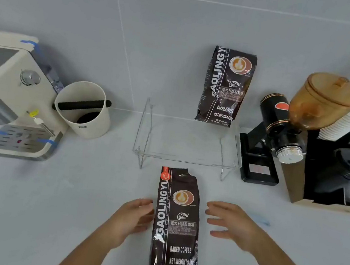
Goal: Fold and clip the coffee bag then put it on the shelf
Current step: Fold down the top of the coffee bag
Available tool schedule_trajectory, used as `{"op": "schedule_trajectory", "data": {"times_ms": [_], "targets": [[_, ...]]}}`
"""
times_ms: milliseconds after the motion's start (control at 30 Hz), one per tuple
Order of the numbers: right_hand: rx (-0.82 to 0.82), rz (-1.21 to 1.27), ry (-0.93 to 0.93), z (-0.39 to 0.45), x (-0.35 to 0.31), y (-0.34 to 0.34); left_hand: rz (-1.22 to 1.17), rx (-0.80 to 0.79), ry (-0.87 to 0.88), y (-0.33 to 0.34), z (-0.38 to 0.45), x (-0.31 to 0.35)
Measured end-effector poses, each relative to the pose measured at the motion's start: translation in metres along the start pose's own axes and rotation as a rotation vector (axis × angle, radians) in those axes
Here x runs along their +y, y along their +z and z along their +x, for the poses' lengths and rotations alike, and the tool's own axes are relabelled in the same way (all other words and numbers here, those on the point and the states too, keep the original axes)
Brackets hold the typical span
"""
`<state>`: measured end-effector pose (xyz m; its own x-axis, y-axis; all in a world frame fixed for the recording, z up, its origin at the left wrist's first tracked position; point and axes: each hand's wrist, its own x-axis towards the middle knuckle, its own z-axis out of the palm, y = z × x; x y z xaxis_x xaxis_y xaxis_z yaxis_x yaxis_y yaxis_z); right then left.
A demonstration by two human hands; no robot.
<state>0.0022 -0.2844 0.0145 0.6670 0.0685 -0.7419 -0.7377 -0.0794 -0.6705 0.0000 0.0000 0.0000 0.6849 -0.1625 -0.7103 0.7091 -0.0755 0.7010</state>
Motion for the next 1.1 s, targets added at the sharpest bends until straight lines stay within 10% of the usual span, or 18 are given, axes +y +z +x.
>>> {"op": "schedule_trajectory", "data": {"times_ms": [1100], "targets": [[-0.164, 0.123, -0.22, -0.019, 0.04, 0.05, -0.071, -0.048, 0.198, 0.026, -0.028, -0.032]]}}
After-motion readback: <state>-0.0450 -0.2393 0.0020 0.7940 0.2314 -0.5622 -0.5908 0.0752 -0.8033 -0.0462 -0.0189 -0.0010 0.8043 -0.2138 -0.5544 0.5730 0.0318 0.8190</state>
